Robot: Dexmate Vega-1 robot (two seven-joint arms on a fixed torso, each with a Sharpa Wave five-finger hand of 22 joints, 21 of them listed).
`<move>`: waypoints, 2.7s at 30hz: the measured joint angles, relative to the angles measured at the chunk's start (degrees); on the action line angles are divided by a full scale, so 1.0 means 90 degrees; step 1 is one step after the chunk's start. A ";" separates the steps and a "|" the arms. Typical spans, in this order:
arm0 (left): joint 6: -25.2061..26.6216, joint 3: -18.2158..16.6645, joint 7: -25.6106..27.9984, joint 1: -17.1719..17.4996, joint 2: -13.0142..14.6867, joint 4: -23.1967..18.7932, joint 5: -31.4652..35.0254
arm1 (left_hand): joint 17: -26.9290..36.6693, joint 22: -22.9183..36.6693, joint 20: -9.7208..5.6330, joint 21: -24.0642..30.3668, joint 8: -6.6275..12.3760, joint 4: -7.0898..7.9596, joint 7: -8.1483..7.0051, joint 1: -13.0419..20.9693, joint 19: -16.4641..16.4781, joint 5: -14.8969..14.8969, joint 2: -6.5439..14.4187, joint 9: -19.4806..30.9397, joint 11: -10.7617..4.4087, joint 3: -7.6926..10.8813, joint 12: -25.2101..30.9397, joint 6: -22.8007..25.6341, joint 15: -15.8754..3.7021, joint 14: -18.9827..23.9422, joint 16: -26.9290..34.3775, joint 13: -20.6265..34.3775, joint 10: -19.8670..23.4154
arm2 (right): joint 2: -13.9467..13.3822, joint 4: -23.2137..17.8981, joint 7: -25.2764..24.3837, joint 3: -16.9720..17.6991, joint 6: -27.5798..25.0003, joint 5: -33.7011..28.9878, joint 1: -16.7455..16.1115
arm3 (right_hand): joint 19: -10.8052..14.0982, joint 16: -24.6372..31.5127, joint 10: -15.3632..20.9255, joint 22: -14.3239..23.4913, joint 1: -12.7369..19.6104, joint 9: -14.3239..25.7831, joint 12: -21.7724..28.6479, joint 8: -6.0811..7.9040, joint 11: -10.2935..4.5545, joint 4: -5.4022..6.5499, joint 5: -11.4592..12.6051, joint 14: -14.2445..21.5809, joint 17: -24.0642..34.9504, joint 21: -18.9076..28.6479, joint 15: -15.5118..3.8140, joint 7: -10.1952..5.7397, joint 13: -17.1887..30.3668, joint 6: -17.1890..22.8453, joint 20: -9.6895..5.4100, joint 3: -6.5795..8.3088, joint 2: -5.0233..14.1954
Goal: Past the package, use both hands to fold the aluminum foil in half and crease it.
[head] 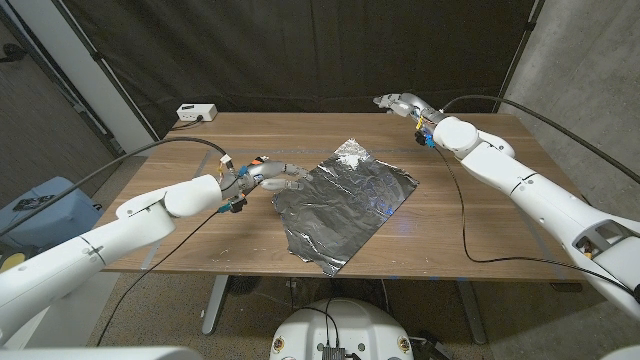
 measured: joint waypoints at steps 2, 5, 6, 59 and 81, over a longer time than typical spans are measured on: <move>-0.0033 0.0044 -0.0027 -0.0042 -0.0001 0.0038 0.0093 | 0.0000 0.0000 -0.0009 0.0000 -0.0065 0.0011 -0.0053 0.0000 0.0009 0.0000 0.0000 0.0000 -0.0014 -0.0015 -0.0024 -0.0094 -0.0041 -0.0094 -0.0022 0.0000 -0.0064 | 0.0006 -0.0015 0.0002 -0.0038 -0.0084 -0.0142 0.0037 | 0.0000 0.0000 0.0008 0.0000 0.0016 0.0000 0.0000 0.0000 -0.0008 -0.0042 0.0000 0.0000 0.0000 0.0000 0.0000 0.0010 -0.0010 0.0010 0.0000 0.0006 -0.0016; -0.0060 0.0044 -0.0063 -0.0042 -0.0001 0.0038 0.0260 | 0.0000 0.0000 -0.0035 -0.0061 -0.0100 0.0045 -0.0118 -0.0044 -0.0017 -0.0041 0.0044 0.0000 0.0002 -0.0116 -0.0108 -0.0309 -0.0023 -0.0276 -0.0059 0.0000 -0.0219 | 0.0019 -0.0032 0.0002 -0.0094 -0.0084 -0.0142 0.0089 | -0.0001 0.0000 0.0008 0.0000 0.0027 0.0000 0.0000 0.0000 -0.0008 -0.0059 0.0000 0.0000 0.0000 0.0000 0.0000 0.0010 -0.0019 0.0010 -0.0001 -0.0011 -0.0027; -0.0069 0.0100 -0.0074 -0.0078 0.0001 0.0064 0.0323 | 0.0000 0.0000 -0.0042 -0.0063 -0.0113 0.0056 -0.0121 -0.0057 -0.0028 -0.0051 0.0058 0.0000 -0.0002 -0.0137 -0.0126 -0.0383 -0.0021 -0.0325 -0.0058 0.0000 -0.0276 | 0.0026 -0.0041 0.0008 -0.0121 -0.0173 -0.0304 0.0114 | -0.0002 0.0000 0.0008 0.0000 0.0040 0.0000 -0.0003 0.0000 -0.0008 -0.0077 0.0000 0.0000 0.0000 0.0000 0.0000 0.0013 -0.0026 0.0007 -0.0002 -0.0029 -0.0041; -0.0113 0.0503 -0.0555 -0.0242 0.0100 0.0033 0.2046 | -0.0014 -0.0030 -0.0124 -0.0494 -0.0135 0.0167 -0.0290 -0.0267 -0.0383 -0.0316 0.0224 -0.0015 -0.0035 -0.0610 -0.0289 -0.1894 -0.0180 -0.1254 -0.0105 -0.0075 -0.1240 | 0.0435 -0.0406 0.0708 -0.1245 -0.1569 -0.2657 0.1199 | 0.0263 0.0000 0.0313 0.0002 0.0711 -0.0015 -0.0247 -0.0054 0.0050 -0.0550 0.0035 0.0488 -0.0059 0.0026 -0.0008 0.0376 -0.0164 0.0258 -0.0036 -0.0082 -0.0543; 0.0054 0.0647 -0.0882 -0.0329 0.0102 0.0069 0.2223 | -0.0045 -0.0046 -0.0202 -0.0644 -0.0135 0.0204 -0.0201 -0.0335 -0.0531 -0.0366 0.0233 -0.0045 -0.0034 -0.0714 -0.0289 -0.2160 -0.0237 -0.1332 -0.0104 -0.0102 -0.1398 | 0.0653 -0.0158 0.0941 -0.1592 -0.1718 -0.3015 0.1570 | 0.0491 -0.0008 0.1061 0.0002 0.1128 -0.0014 -0.0178 0.0016 0.0013 -0.0539 0.0127 0.0879 -0.0060 0.0026 -0.0037 0.0295 -0.0196 0.0960 -0.0037 -0.0163 -0.0659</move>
